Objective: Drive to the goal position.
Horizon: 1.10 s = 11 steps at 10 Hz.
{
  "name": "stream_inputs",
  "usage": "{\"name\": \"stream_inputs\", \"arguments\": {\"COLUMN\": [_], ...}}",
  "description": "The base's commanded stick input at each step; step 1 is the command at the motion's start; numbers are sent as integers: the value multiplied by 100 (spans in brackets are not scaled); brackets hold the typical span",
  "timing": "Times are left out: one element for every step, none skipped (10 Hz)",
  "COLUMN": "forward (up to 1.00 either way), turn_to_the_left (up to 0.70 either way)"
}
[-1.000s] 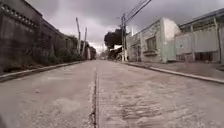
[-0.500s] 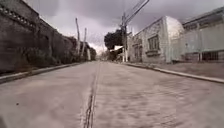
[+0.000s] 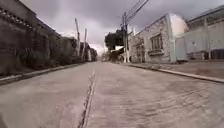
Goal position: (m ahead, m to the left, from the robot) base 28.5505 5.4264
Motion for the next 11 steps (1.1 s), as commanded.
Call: {"name": "stream_inputs", "arguments": {"forward": [100, 100, 100, 100, 100, 100, 100, 100, 100, 100, 100], "turn_to_the_left": [0, 0, 0, 0, 0, 0, 0, 0, 0, 0, 0]}}
